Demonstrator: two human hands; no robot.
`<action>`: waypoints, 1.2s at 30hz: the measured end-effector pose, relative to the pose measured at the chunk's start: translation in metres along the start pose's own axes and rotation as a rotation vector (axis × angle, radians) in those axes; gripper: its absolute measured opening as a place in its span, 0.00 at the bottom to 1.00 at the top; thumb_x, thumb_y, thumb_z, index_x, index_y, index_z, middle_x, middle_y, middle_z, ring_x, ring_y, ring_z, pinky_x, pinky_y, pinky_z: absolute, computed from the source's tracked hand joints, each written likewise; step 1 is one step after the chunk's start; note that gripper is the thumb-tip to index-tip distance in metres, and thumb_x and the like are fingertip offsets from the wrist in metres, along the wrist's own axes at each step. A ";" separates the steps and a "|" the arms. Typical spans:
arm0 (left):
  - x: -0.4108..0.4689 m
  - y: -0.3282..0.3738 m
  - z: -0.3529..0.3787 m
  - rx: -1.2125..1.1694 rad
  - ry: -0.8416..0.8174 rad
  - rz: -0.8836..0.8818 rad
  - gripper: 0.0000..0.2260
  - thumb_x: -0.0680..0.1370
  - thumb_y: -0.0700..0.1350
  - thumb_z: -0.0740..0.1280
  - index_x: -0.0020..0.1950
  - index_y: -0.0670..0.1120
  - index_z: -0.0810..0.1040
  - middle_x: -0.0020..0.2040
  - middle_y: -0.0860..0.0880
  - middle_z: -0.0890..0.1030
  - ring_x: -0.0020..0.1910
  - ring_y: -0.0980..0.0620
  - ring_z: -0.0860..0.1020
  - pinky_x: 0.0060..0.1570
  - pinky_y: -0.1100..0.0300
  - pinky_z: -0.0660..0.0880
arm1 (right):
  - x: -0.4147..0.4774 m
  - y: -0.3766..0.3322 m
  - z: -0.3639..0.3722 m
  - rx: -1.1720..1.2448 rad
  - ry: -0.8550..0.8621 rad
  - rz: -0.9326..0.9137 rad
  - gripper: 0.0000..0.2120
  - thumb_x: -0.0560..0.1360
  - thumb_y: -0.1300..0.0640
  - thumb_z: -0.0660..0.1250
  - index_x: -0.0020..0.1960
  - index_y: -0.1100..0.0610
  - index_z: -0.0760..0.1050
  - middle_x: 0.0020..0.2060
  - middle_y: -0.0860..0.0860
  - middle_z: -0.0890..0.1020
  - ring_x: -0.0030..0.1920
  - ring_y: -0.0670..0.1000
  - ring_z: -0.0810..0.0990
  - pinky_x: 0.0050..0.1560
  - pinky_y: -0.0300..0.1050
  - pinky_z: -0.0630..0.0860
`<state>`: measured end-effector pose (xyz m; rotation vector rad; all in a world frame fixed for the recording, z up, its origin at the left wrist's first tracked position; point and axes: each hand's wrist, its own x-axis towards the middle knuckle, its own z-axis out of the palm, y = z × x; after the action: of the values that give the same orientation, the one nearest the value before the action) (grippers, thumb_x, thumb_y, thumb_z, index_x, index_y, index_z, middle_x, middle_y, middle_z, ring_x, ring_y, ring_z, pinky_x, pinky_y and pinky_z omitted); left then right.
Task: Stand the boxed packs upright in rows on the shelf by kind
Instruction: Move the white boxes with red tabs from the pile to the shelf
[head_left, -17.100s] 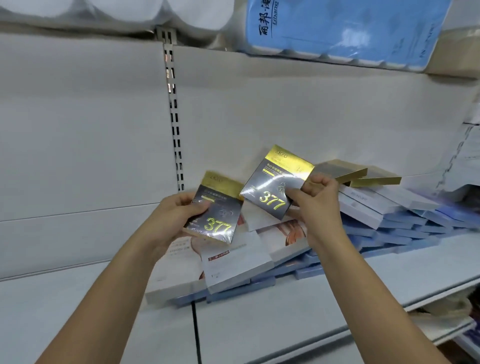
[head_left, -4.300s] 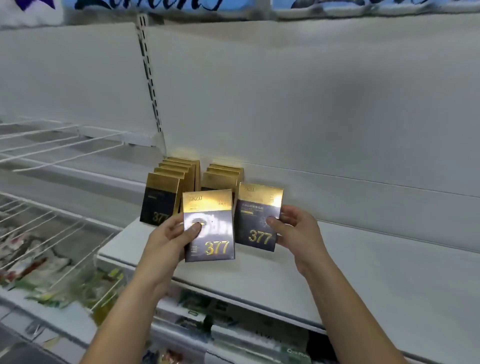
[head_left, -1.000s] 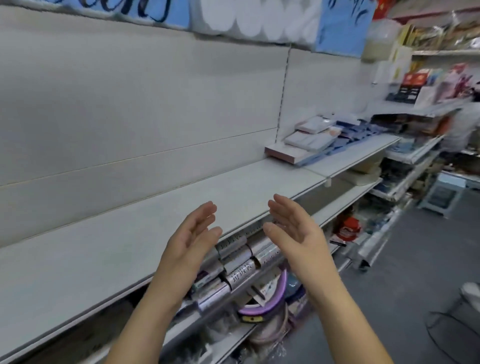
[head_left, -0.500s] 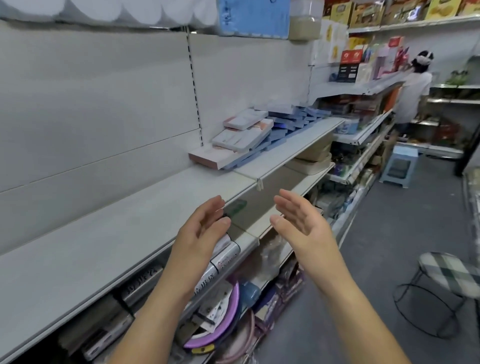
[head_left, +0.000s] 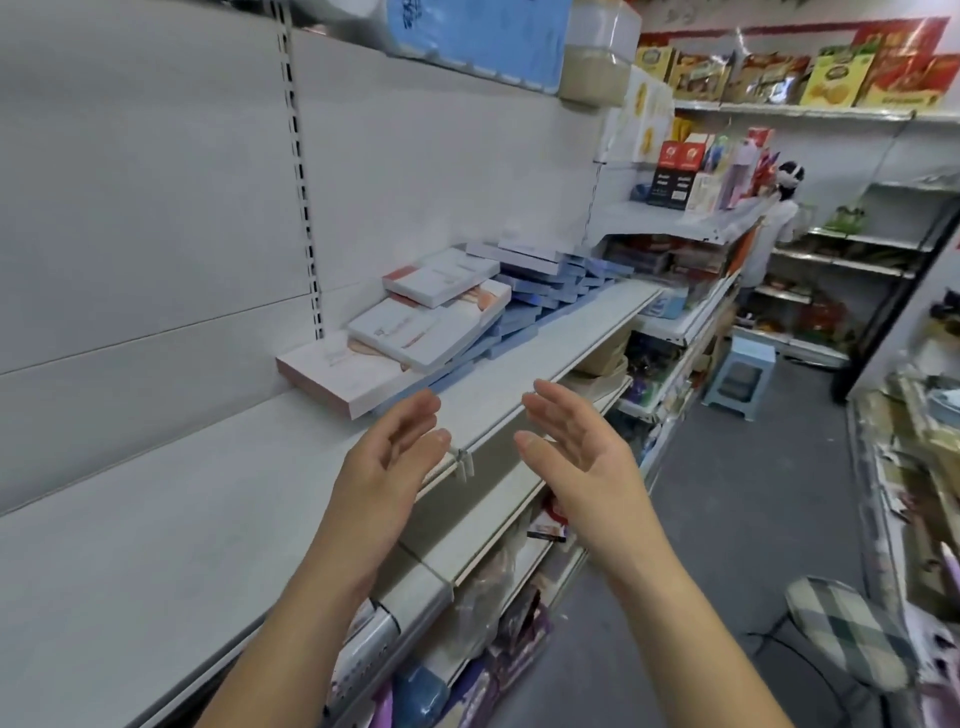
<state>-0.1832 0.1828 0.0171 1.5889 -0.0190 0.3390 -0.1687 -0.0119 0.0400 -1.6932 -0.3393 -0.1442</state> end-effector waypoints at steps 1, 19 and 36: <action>0.010 -0.002 0.003 0.003 0.006 -0.008 0.16 0.80 0.47 0.70 0.67 0.59 0.79 0.61 0.68 0.81 0.60 0.73 0.77 0.49 0.80 0.71 | 0.012 0.006 -0.003 0.007 -0.004 0.005 0.24 0.78 0.52 0.73 0.72 0.41 0.72 0.65 0.37 0.80 0.64 0.35 0.77 0.69 0.45 0.74; 0.156 -0.004 0.084 0.331 0.538 -0.095 0.22 0.81 0.49 0.69 0.75 0.59 0.72 0.72 0.57 0.75 0.72 0.56 0.72 0.67 0.58 0.68 | 0.263 0.088 -0.062 0.147 -0.435 -0.033 0.25 0.77 0.52 0.72 0.72 0.41 0.71 0.65 0.37 0.79 0.63 0.35 0.78 0.61 0.31 0.75; 0.210 -0.030 0.036 1.046 0.533 -0.400 0.33 0.76 0.73 0.58 0.69 0.51 0.75 0.66 0.50 0.79 0.62 0.49 0.76 0.61 0.51 0.76 | 0.351 0.078 -0.033 0.060 -0.549 -0.071 0.20 0.79 0.53 0.71 0.70 0.45 0.74 0.62 0.38 0.80 0.59 0.33 0.79 0.55 0.30 0.77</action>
<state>0.0310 0.1900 0.0350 2.4020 1.0170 0.4807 0.1906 -0.0045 0.0727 -1.6419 -0.8035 0.2833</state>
